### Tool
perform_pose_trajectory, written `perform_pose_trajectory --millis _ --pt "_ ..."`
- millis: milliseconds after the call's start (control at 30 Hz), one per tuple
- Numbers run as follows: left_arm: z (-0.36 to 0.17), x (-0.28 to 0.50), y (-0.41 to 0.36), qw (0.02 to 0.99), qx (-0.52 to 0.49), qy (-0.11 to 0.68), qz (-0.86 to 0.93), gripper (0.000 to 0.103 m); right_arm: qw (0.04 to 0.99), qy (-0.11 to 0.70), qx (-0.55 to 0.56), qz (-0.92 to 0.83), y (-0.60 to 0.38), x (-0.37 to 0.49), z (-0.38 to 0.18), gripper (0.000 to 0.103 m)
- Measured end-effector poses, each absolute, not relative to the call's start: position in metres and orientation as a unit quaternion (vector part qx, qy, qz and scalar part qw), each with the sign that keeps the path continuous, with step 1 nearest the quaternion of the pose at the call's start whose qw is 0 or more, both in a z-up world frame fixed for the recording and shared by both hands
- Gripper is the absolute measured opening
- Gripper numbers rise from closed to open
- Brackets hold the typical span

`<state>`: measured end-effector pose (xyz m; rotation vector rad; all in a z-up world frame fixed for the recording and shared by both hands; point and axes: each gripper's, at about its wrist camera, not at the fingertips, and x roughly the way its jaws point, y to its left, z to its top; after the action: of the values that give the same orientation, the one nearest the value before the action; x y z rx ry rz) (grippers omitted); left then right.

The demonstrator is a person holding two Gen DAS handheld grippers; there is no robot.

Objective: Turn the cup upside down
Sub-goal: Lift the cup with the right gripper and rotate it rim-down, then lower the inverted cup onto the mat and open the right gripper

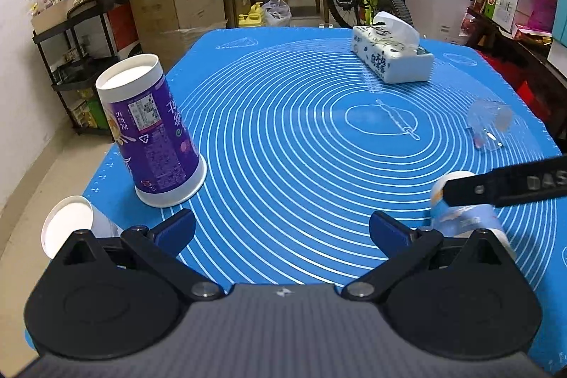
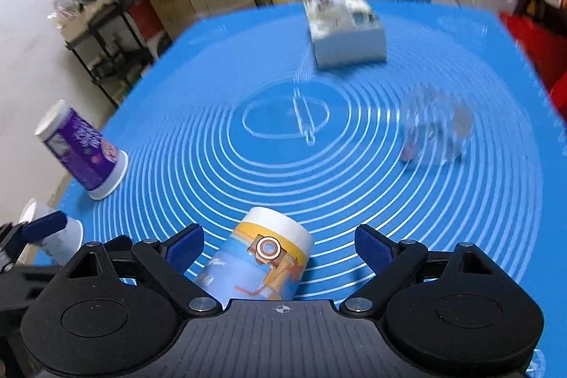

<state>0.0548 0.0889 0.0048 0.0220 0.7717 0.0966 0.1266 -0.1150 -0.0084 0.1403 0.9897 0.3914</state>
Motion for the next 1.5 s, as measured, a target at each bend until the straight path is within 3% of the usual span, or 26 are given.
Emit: perform_pose_trajectory --millis 200,433,767,867,1433,1500 --pt "-0.001 0.057 0.093 0.924 0.005 0.381 0.039 0.103 0.828 0.515 0.072 0.208 -0.101 0.139 -0.028 0.074" --pt "-0.004 0.057 0.090 0.924 -0.003 0.382 0.033 0.103 0.865 0.452 0.041 0.213 -0.101 0.125 -0.017 0.064" --pt "-0.003 0.056 0.085 0.928 -0.016 0.372 0.031 0.103 0.966 0.191 -0.099 0.143 -0.099 0.082 -0.015 0.063" --pt "-0.003 0.056 0.084 0.929 -0.020 0.368 0.030 0.103 0.967 0.149 -0.149 0.146 -0.096 0.069 -0.021 0.063" --pt "-0.008 0.045 0.063 0.927 -0.011 0.376 0.001 0.103 0.964 0.174 -0.130 0.153 -0.112 0.027 -0.020 0.062" --pt "-0.007 0.042 0.060 0.928 -0.010 0.374 0.002 0.103 0.965 0.176 -0.118 0.155 -0.116 0.024 -0.018 0.066"
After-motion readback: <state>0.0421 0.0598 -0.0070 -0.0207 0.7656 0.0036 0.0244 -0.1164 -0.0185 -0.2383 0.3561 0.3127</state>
